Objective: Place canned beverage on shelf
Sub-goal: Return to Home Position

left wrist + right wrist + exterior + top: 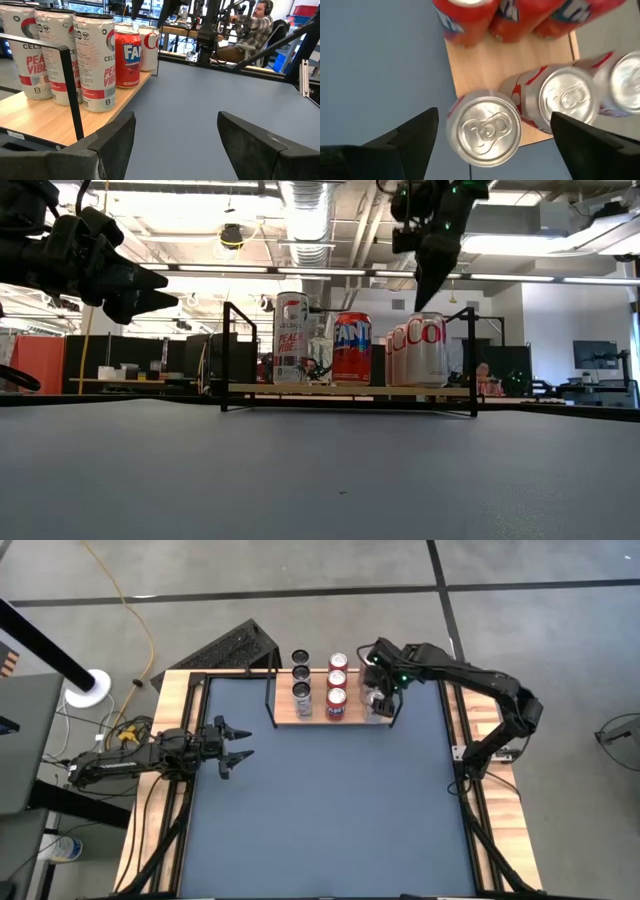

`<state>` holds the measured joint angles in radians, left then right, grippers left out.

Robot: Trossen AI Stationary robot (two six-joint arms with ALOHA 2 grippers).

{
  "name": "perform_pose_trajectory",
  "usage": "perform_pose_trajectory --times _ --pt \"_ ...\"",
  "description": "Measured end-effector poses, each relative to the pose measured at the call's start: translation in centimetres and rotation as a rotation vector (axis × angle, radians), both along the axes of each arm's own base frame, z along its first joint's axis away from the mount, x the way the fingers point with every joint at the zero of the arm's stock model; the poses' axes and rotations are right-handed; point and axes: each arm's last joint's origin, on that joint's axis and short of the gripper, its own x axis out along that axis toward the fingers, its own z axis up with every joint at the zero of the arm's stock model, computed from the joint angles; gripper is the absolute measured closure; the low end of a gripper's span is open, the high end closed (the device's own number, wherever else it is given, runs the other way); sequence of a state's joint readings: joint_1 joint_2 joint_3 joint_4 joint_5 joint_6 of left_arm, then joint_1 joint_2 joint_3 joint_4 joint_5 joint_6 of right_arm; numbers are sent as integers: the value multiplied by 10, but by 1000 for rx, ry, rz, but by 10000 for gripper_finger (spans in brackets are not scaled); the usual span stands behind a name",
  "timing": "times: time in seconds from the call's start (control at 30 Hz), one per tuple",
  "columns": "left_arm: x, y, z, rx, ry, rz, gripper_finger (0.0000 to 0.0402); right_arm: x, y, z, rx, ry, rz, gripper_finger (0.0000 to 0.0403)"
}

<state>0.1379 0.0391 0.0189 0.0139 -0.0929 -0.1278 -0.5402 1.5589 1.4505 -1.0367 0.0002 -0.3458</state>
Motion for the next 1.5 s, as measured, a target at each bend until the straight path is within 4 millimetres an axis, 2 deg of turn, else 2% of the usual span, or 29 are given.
perform_pose_trajectory --times 0.37,0.5,0.6,0.77,0.9,1.07,1.33,1.5 --pt "0 0 0 0 0 0 132 7 22 53 -14 -92 42 31" --pt "0 0 0 0 0 0 132 -4 41 58 106 -93 47 31" --pt "0 0 0 0 0 0 132 -16 58 59 133 -120 34 31" --pt "0 0 0 0 0 0 132 -35 95 56 115 -306 91 31" --pt "0 0 0 0 0 0 132 -56 123 37 112 -475 175 31" --pt "0 0 0 0 0 0 132 -81 145 -7 77 -827 273 31" --pt "0 0 0 0 0 0 132 -119 142 -78 -23 -1179 265 39" --pt "0 0 0 0 0 0 132 -138 139 -115 -38 -1328 238 95"
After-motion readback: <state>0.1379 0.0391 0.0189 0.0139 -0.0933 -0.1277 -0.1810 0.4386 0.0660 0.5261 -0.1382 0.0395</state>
